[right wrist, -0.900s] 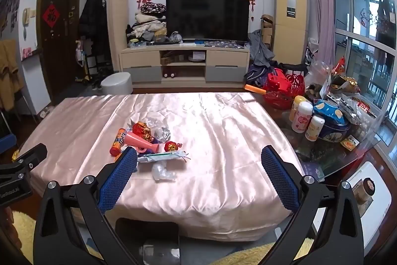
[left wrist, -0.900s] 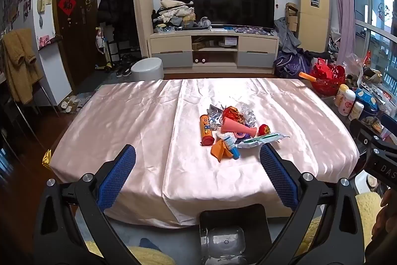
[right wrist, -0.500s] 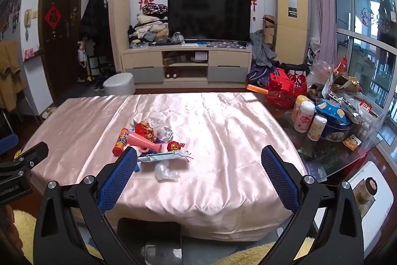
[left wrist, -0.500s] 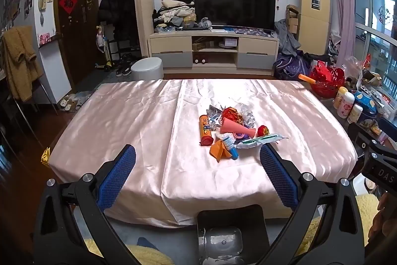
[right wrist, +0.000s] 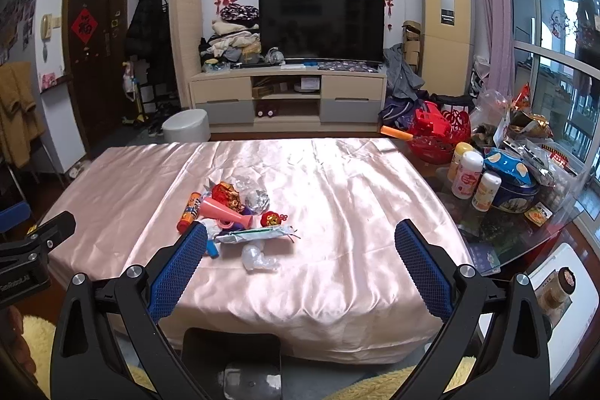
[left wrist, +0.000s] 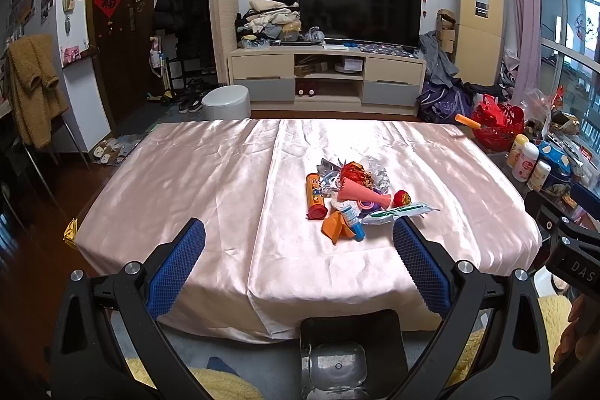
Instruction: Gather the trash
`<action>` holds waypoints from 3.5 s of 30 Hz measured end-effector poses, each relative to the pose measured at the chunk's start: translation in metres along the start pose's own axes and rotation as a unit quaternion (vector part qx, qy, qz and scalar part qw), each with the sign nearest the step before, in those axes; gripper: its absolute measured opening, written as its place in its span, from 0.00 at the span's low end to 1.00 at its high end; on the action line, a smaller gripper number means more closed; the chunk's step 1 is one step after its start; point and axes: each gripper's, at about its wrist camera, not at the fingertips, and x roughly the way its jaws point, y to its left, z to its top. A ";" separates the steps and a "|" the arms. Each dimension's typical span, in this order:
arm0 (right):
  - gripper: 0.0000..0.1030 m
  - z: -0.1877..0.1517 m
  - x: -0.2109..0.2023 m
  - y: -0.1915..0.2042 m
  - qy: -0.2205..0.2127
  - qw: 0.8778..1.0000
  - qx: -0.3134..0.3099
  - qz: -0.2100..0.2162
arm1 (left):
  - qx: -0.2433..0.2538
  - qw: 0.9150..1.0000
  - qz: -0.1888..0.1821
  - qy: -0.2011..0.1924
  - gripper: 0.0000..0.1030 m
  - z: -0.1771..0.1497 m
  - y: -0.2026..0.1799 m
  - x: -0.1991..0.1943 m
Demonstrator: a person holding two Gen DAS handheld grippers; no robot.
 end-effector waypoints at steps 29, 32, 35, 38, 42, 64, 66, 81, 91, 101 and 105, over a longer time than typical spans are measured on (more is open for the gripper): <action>0.97 -0.002 0.002 0.004 -0.007 1.000 -0.001 -0.002 | -0.003 1.000 0.002 0.000 0.92 0.000 0.003 0.001; 0.97 -0.002 0.001 0.003 -0.017 1.000 0.002 0.000 | -0.003 1.000 0.002 0.000 0.92 0.000 0.003 0.001; 0.97 -0.001 0.001 0.003 -0.022 1.000 0.001 -0.004 | -0.003 1.000 0.002 0.000 0.92 0.000 0.003 0.001; 0.97 -0.002 0.003 0.001 -0.017 1.000 0.002 -0.010 | -0.002 1.000 0.004 0.001 0.92 -0.001 0.004 0.002; 0.97 -0.004 0.009 -0.004 -0.007 1.000 0.010 -0.012 | -0.002 1.000 0.007 0.006 0.92 -0.002 0.007 0.008; 0.87 -0.041 0.110 -0.002 0.116 0.993 0.015 0.025 | 0.017 0.995 -0.021 0.096 0.92 -0.035 0.014 0.109; 0.83 -0.046 0.125 -0.001 0.135 0.990 0.019 0.041 | 0.025 0.993 -0.027 0.111 0.92 -0.039 0.010 0.122; 0.48 -0.061 0.214 0.039 0.204 0.973 -0.019 0.101 | 0.043 0.981 -0.074 0.175 0.56 -0.039 -0.002 0.197; 0.26 -0.061 0.228 0.029 0.199 0.974 -0.003 0.110 | 0.045 0.975 -0.109 0.187 0.53 -0.033 -0.026 0.227; 0.26 -0.059 0.231 0.021 0.195 0.975 -0.003 0.107 | 0.024 0.968 -0.147 0.202 0.22 -0.032 -0.030 0.242; 0.26 -0.059 0.227 0.021 0.193 0.975 -0.004 0.106 | 0.026 0.969 -0.147 0.198 0.14 -0.034 -0.031 0.241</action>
